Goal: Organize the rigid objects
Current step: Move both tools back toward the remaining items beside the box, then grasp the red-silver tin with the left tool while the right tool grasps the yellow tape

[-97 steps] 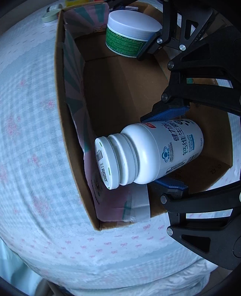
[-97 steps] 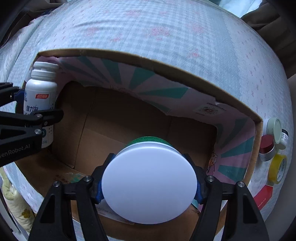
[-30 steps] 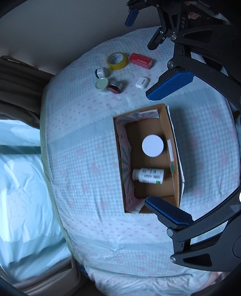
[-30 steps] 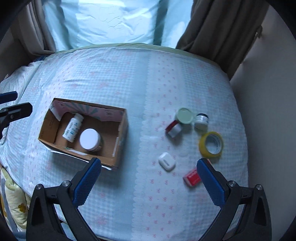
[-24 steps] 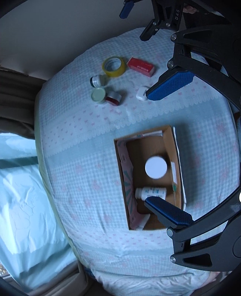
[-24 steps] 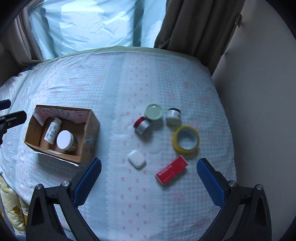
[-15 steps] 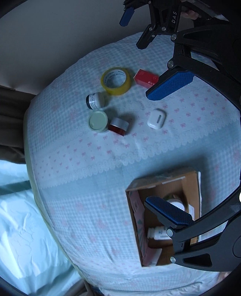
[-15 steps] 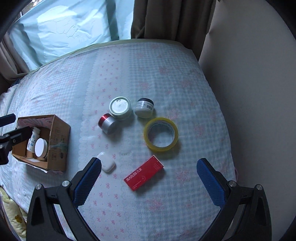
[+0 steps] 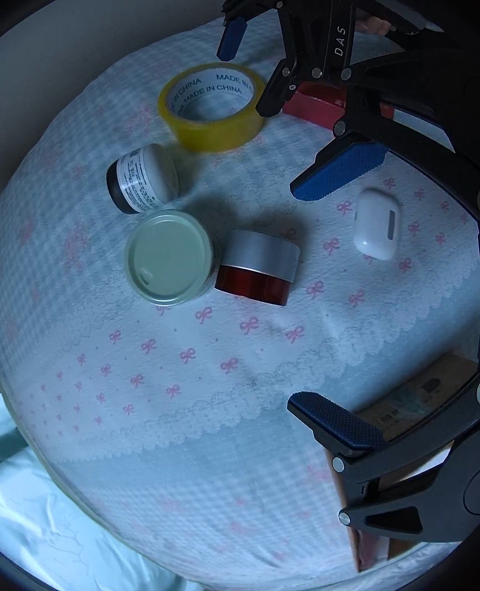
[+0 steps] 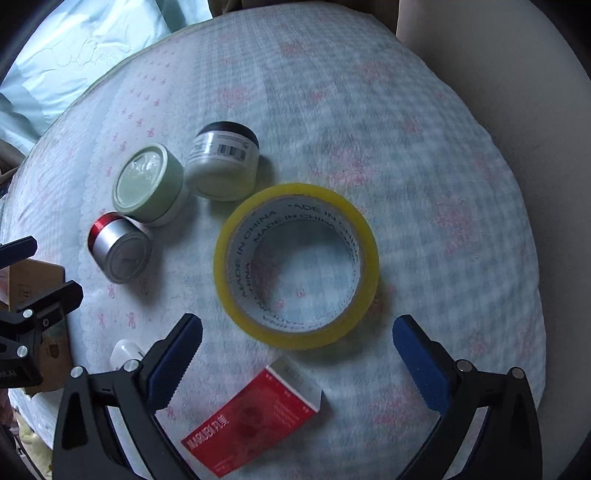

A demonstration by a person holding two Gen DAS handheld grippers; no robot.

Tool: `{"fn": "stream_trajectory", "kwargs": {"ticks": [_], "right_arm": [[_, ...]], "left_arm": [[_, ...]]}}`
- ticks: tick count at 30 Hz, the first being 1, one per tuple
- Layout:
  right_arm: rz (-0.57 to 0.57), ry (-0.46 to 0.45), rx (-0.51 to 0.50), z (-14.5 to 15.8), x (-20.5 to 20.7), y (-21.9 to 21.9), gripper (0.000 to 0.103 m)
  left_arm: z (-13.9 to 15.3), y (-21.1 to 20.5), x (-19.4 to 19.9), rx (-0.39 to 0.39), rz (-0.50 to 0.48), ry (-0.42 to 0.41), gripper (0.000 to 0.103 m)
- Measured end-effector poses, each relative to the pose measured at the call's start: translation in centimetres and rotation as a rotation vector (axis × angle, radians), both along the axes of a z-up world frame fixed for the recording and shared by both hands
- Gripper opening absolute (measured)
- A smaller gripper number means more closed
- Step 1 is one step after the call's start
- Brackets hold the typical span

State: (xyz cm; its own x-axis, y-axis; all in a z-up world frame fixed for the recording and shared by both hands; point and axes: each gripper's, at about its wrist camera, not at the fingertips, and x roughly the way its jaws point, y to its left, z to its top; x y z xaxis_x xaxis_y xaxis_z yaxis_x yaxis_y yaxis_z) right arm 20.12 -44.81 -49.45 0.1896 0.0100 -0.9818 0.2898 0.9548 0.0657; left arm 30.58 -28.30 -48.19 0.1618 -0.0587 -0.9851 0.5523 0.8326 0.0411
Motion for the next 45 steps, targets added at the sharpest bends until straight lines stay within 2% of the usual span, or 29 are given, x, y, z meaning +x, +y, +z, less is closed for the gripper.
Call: {"fn": "stream_trajectory", "kwargs": {"ticks": [6,12,16,18,19,22,26,33,37,45], "right_arm": [[-0.002,0.041,0.009,-1.8,2.0,-0.5,0.103],[0.012,0.090,-0.036,-2.8,3.8,0.1,0.103],[0.017,0.109,-0.061,-3.3,4.4,0.5,0.102],[0.023,0.117,-0.086,-3.3,4.5,0.7,0.096],[0.026,0.116,-0.085,-3.2,4.3,0.7,0.096],[0.026,0.113,-0.082,-3.2,4.0,1.2,0.096],[0.020,0.111,-0.078,-2.9,3.9,1.8,0.096],[0.016,0.097,-0.097,-3.0,4.4,0.5,0.096],[-0.002,0.076,-0.091,-2.2,4.1,0.4,0.096],[-0.020,0.039,-0.109,0.7,3.3,0.2,0.096]], "left_arm": [[-3.5,-1.5,2.1,0.015,-0.014,0.059,0.102],[-5.5,-2.0,2.9,0.024,-0.005,0.097,0.088],[-6.5,-1.8,2.8,0.022,0.004,0.120,0.060],[-6.5,-1.9,2.6,0.004,-0.006,0.115,0.048],[-6.4,-2.2,2.3,-0.002,-0.016,0.110,0.039],[-6.5,-2.7,2.0,0.026,-0.041,0.093,0.039],[-6.6,-2.7,2.0,0.003,-0.011,0.099,0.039],[-6.1,-1.4,2.6,-0.019,0.023,0.096,0.039],[-5.0,-0.8,2.4,-0.032,0.024,0.083,0.039],[-0.9,-0.4,1.8,-0.089,0.041,0.053,0.039]]}}
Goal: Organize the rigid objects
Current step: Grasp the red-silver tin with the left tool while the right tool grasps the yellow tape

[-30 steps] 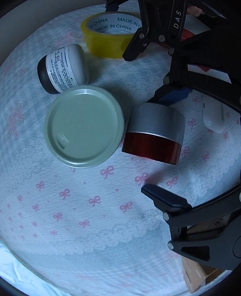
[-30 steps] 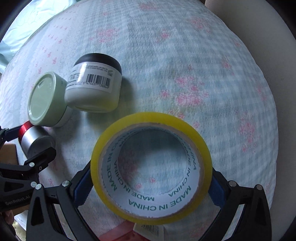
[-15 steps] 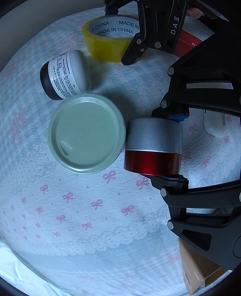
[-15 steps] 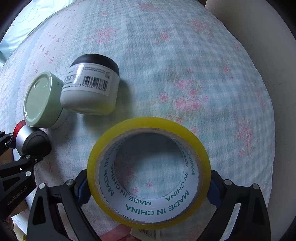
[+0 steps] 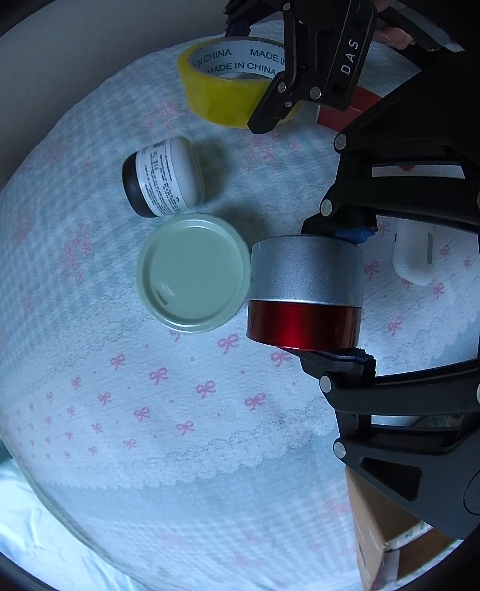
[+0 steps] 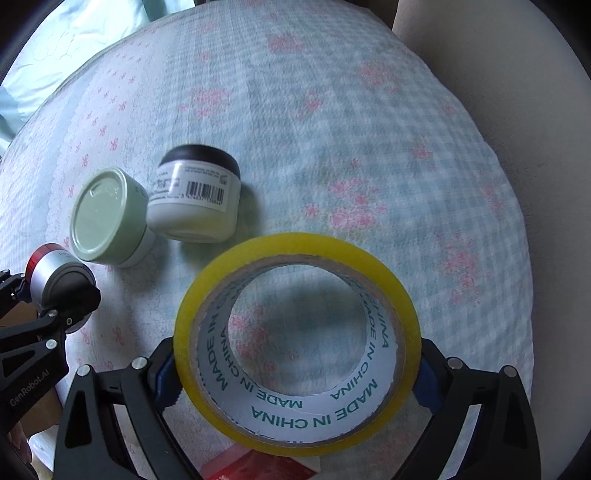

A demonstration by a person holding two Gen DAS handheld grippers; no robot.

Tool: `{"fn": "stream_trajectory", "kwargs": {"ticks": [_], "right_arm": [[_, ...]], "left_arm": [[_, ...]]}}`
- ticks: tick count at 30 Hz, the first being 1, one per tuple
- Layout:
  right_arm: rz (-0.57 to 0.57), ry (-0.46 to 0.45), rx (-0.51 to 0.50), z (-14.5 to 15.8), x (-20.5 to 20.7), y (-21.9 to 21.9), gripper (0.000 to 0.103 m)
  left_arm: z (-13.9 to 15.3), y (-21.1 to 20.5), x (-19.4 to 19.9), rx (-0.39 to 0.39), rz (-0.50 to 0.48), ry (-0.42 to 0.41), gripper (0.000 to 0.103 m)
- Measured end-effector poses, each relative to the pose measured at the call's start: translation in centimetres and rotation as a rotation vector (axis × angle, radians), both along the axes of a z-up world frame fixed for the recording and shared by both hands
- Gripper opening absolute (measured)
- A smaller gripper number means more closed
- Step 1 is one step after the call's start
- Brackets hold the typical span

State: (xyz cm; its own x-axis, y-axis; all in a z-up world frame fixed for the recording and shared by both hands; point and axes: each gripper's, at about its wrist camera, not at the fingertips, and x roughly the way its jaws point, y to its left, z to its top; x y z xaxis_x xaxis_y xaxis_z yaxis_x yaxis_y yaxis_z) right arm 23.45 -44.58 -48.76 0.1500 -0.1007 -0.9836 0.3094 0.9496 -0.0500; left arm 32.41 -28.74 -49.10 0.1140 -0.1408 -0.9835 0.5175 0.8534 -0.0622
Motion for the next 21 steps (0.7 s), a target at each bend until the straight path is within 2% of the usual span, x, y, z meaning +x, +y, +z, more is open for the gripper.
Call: {"fn": "stream_trajectory", "kwargs": {"ticks": [5,10,16,21], "right_arm": [[0.002,-0.032,-0.009,3.0,-0.3,0.6,0.095],[0.012,-0.071,-0.015,7.1,-0.6,1.6,0.095],[0.028,-0.137,-0.030,12.8,-1.5,5.2,0.096],[0.030,-0.174,-0.007,17.0,-1.9,9.6,0.096]], "left_arm": [[3.7,1.5,-0.6,-0.045,0.011,-0.034,0.039],[8.8,3.7,-1.5,-0.090,0.018,-0.086,0.039],[14.3,6.6,-1.6,-0.140,0.035,-0.143,0.039],[18.9,11.4,-2.7,-0.170,0.040,-0.169,0.039]]}}
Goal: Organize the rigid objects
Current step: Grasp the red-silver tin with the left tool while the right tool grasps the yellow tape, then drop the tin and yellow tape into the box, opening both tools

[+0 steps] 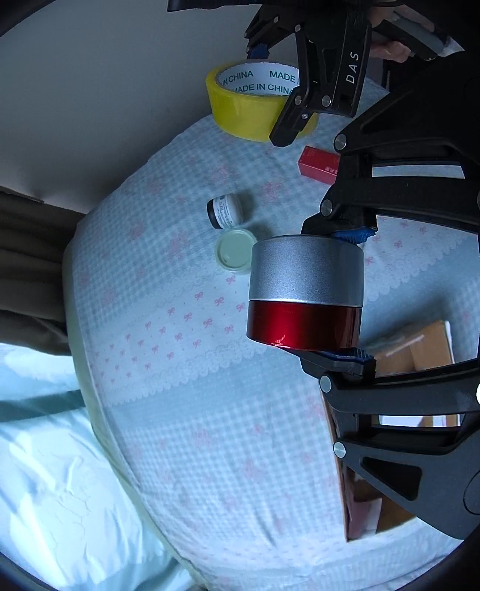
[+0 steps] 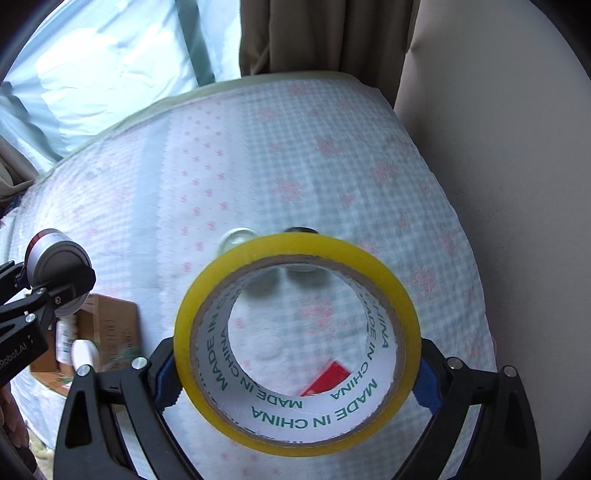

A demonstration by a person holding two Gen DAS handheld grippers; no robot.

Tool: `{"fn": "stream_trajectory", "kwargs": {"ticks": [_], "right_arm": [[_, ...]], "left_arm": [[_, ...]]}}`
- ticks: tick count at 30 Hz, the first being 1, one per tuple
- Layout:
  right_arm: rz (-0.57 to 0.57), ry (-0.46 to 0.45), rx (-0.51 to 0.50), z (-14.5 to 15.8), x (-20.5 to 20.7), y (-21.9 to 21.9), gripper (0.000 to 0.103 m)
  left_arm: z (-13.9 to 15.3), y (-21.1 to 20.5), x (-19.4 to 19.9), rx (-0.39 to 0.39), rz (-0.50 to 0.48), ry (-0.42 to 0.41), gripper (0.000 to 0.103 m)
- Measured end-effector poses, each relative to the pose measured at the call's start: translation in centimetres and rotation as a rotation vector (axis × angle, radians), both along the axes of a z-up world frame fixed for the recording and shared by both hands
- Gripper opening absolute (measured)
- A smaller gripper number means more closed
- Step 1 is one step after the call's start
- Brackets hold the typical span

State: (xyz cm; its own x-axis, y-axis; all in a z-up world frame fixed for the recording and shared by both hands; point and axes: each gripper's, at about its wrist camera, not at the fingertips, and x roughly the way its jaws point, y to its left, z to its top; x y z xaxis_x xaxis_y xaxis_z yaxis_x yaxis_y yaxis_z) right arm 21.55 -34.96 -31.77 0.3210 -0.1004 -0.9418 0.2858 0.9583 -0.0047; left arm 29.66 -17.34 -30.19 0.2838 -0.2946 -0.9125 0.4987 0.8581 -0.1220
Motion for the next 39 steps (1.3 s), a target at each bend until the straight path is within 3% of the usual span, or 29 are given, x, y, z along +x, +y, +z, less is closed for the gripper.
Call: {"fn": "stream_trajectory", "kwargs": {"ticks": [8,16,25,33,39], "right_arm": [[0.054,-0.044,0.075,4.5,0.0,10.1,0.096],[0.106,-0.010,0.211,2.4,1.2,19.3,0.096],[0.121,0.101,0.302,-4.8,3.1,26.0,0.096],[0.099,0.180,0.278,-11.8,5.2,28.0,0.096],[0.108,0.209,0.247,-14.3,6.3,28.4,0.096]], "left_arm": [[4.0,10.0,-1.6,-0.009,0.022,-0.035,0.039],[3.4,20.8,-2.5,0.029,0.095,-0.035,0.039],[-2.4,28.5,-2.6,0.081,0.143,0.014,0.039],[-10.3,30.4,-2.0,0.116,0.150,0.078,0.039],[-13.4,30.4,-1.6,0.138,0.139,0.098,0.039]]}}
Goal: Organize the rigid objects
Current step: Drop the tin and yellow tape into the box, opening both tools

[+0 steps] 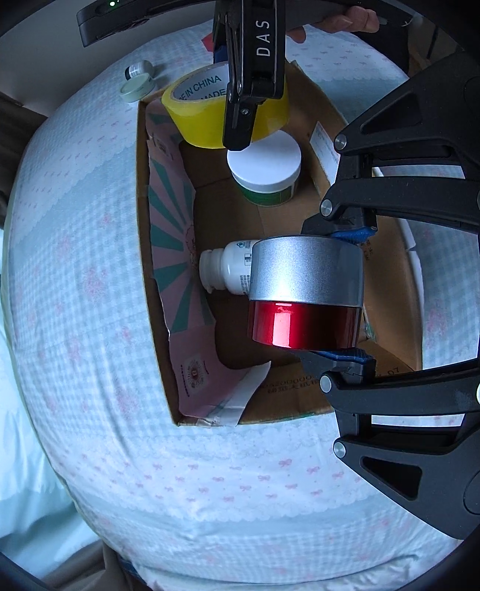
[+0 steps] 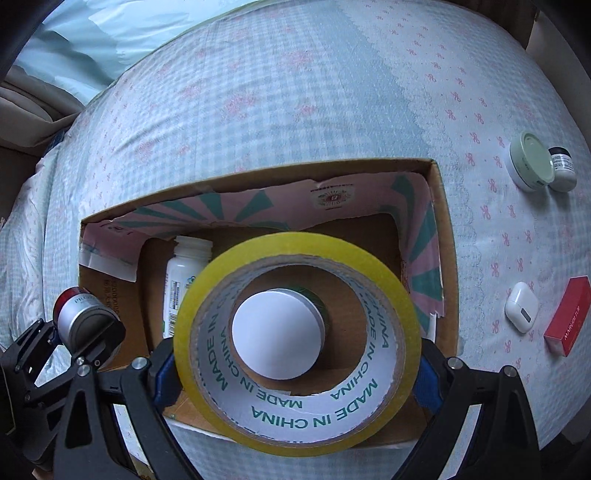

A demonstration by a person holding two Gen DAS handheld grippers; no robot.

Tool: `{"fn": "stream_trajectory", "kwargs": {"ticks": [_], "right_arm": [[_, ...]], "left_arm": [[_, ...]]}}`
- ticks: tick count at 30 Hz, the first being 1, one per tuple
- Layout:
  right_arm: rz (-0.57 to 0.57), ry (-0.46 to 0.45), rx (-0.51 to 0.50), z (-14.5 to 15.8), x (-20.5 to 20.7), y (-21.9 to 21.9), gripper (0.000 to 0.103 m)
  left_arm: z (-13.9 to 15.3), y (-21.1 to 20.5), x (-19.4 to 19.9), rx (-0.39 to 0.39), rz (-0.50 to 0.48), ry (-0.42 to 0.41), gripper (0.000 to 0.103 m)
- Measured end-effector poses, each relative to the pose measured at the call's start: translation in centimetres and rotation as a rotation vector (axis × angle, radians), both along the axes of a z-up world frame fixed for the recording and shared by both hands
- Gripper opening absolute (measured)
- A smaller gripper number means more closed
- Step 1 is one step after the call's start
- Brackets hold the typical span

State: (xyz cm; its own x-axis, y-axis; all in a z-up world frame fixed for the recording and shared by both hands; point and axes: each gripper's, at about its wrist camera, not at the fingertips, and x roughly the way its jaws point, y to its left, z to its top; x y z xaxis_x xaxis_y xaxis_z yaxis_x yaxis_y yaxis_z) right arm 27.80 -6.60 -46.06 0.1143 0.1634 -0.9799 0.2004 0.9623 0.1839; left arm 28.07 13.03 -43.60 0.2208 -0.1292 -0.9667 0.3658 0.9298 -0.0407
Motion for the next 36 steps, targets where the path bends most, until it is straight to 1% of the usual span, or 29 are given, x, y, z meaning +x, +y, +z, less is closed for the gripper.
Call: {"fn": "stream_trajectory", "kwargs": {"ticks": [3,6,8,9,10,11,12,15,16,20,24,28,36], "right_arm": [[0.018,0.017,-0.014,-0.7,0.4,0.1,0.096],[0.036,0.026,0.001,-0.9,1.0,0.2,0.096],[0.048,0.015,-0.005,-0.8,1.4,0.6,0.096],[0.052,0.011,-0.013,-0.7,1.4,0.8,0.096],[0.056,0.018,-0.020,-0.7,1.6,0.9,0.097],[0.059,0.030,-0.022,-0.9,1.7,1.0,0.098],[0.055,0.023,-0.013,-0.8,1.6,1.0,0.103],[0.039,0.008,0.022,-0.7,1.1,0.8,0.103],[0.025,0.011,0.020,-0.7,0.9,0.6,0.103],[-0.017,0.014,0.056,-0.1,0.4,0.3,0.103],[-0.002,0.001,0.036,0.8,0.4,0.7,0.103],[0.007,0.007,0.031,1.1,0.2,0.9,0.103],[0.028,0.012,0.014,1.9,-0.3,1.2,0.103]], "left_arm": [[-0.6,-0.2,0.2,0.024,-0.005,0.005,0.039],[-0.8,-0.3,0.4,0.020,-0.014,0.021,0.039],[-1.1,-0.7,0.6,0.022,-0.032,0.048,0.042],[-0.9,-0.8,0.5,0.023,-0.038,0.043,0.050],[-0.7,-0.9,0.4,0.024,-0.044,0.033,0.089],[-0.3,-0.9,0.2,0.024,-0.049,0.013,0.102],[0.1,-1.0,0.1,0.021,-0.053,-0.002,0.103],[0.6,-1.1,0.0,0.025,-0.066,-0.015,0.103],[0.7,-1.1,-0.1,0.026,-0.068,-0.017,0.103],[0.8,-0.4,0.0,0.012,-0.045,-0.007,0.103],[1.2,0.6,-0.2,-0.007,-0.018,-0.001,0.103],[1.4,1.0,-0.4,0.007,-0.009,-0.001,0.103],[2.1,1.8,-0.8,0.007,0.033,-0.003,0.103]]}}
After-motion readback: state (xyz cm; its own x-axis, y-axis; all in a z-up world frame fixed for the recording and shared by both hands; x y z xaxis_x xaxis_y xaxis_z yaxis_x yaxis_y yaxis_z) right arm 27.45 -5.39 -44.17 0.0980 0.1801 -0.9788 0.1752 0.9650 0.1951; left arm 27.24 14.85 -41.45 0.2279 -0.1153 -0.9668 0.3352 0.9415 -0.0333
